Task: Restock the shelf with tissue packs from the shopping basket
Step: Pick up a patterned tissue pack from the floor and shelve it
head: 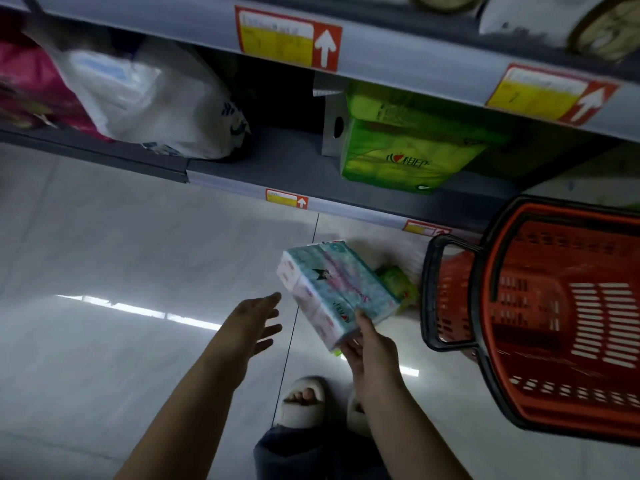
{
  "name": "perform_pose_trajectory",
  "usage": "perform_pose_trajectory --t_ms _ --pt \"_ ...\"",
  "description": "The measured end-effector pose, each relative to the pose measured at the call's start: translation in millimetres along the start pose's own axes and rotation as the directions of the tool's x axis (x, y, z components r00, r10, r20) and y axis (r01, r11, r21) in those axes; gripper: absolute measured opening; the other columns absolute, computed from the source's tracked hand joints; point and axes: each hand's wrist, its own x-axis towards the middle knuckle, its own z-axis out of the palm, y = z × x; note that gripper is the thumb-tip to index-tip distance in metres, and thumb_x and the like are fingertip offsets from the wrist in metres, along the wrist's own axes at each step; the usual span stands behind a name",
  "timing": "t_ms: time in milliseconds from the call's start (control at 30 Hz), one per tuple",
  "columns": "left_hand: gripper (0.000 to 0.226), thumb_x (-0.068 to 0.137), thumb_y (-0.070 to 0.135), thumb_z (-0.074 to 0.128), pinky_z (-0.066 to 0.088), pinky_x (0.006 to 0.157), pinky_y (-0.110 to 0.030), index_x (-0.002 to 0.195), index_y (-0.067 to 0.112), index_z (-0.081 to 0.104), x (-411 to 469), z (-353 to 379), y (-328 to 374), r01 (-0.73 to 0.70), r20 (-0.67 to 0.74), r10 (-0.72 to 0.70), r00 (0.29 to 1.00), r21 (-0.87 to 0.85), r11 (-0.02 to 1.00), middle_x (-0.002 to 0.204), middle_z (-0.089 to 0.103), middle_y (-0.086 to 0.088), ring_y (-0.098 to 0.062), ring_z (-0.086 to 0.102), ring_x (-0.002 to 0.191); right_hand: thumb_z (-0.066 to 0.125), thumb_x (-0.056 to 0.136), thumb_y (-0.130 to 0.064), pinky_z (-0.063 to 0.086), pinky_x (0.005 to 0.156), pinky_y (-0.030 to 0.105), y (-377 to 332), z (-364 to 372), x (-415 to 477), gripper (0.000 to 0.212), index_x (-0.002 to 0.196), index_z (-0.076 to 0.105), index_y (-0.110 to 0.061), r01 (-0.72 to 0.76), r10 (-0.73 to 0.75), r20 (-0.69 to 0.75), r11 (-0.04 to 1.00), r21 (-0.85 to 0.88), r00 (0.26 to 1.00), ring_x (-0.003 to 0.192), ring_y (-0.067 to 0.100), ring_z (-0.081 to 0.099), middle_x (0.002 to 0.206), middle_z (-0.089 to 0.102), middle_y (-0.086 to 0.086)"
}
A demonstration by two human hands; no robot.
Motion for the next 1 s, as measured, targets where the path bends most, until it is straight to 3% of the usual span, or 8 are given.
perform_pose_trajectory --t_ms 200,400,533,633,733,833,900,1000 --pt "0.094 0.067 0.060 0.073 0.049 0.096 -0.046 0.140 0.011 0.039 -60 -19 28 -0.048 0.073 0.052 0.996 -0.054 0.997 0.130 0.058 -0.011 -0.029 0.063 0.110 0.064 0.088 -0.023 0.056 0.073 0.035 6 2 -89 0.031 0.109 0.063 0.000 -0.023 0.026 0.063 0.998 -0.058 0.998 0.091 0.029 0.069 0.102 0.071 0.019" --pt "0.055 0.071 0.036 0.075 0.057 0.075 -0.034 0.119 0.016 0.058 -139 -17 59 -0.118 0.237 0.148 0.960 -0.138 0.983 0.103 0.074 -0.004 -0.023 0.072 0.093 0.064 0.084 -0.018 0.056 0.069 0.036 -11 11 -171 0.033 0.111 0.063 0.001 0.053 -0.053 0.109 0.999 0.008 0.993 0.092 0.032 0.069 0.100 0.071 0.021" --pt "0.056 0.069 0.023 0.079 0.058 0.076 -0.035 0.119 0.011 0.057 -199 -10 89 -0.169 0.289 0.214 0.933 -0.175 0.970 0.104 0.074 -0.007 -0.025 0.071 0.095 0.069 0.074 -0.023 0.057 0.066 0.031 -35 29 -225 0.049 0.117 0.060 0.001 0.121 -0.137 0.168 0.987 0.107 0.976 0.094 0.030 0.070 0.104 0.071 0.021" --pt "0.050 0.074 0.013 0.077 0.059 0.073 -0.035 0.120 0.008 0.057 -235 -6 121 -0.239 0.278 0.288 0.916 -0.195 0.951 0.105 0.073 -0.010 -0.027 0.071 0.095 0.086 0.054 -0.037 0.058 0.073 0.032 -63 43 -266 0.078 0.119 0.059 -0.005 0.203 -0.241 0.255 0.965 0.169 0.936 0.099 0.028 0.069 0.109 0.071 0.016" --pt "0.037 0.082 0.008 0.068 0.057 0.081 -0.045 0.117 0.009 0.056 -265 -5 154 -0.283 0.234 0.340 0.911 -0.245 0.927 0.100 0.074 -0.009 -0.028 0.071 0.093 0.083 0.057 -0.033 0.057 0.083 0.035 -90 54 -302 0.073 0.121 0.058 -0.008 0.255 -0.314 0.301 0.942 0.220 0.900 0.103 0.027 0.068 0.112 0.070 0.013" --pt "0.035 0.084 0.005 0.066 0.057 0.081 -0.042 0.117 0.013 0.055 -300 -7 179 -0.339 0.247 0.399 0.883 -0.253 0.906 0.103 0.074 -0.009 -0.027 0.071 0.094 0.093 0.037 -0.046 0.058 0.080 0.030 -107 61 -336 0.100 0.122 0.057 -0.007 0.270 -0.331 0.333 0.938 0.216 0.883 0.107 0.026 0.066 0.116 0.069 0.013" --pt "0.040 0.084 0.006 0.067 0.057 0.082 -0.041 0.120 0.015 0.054 -324 -10 187 -0.362 0.267 0.424 0.865 -0.252 0.897 0.107 0.073 -0.009 -0.026 0.071 0.096 0.091 0.050 -0.041 0.058 0.080 0.031 -113 59 -358 0.091 0.125 0.056 -0.004 0.266 -0.336 0.351 0.935 0.234 0.874 0.109 0.028 0.065 0.117 0.068 0.015" --pt "0.057 0.076 0.010 0.077 0.057 0.083 -0.039 0.126 0.020 0.051 -357 -11 192 -0.401 0.320 0.466 0.825 -0.250 0.881 0.111 0.072 -0.006 -0.024 0.069 0.101 0.066 0.084 -0.023 0.054 0.090 0.035 -123 49 -393 0.045 0.124 0.059 -0.005 0.291 -0.371 0.398 0.924 0.247 0.839 0.111 0.027 0.064 0.119 0.067 0.014"
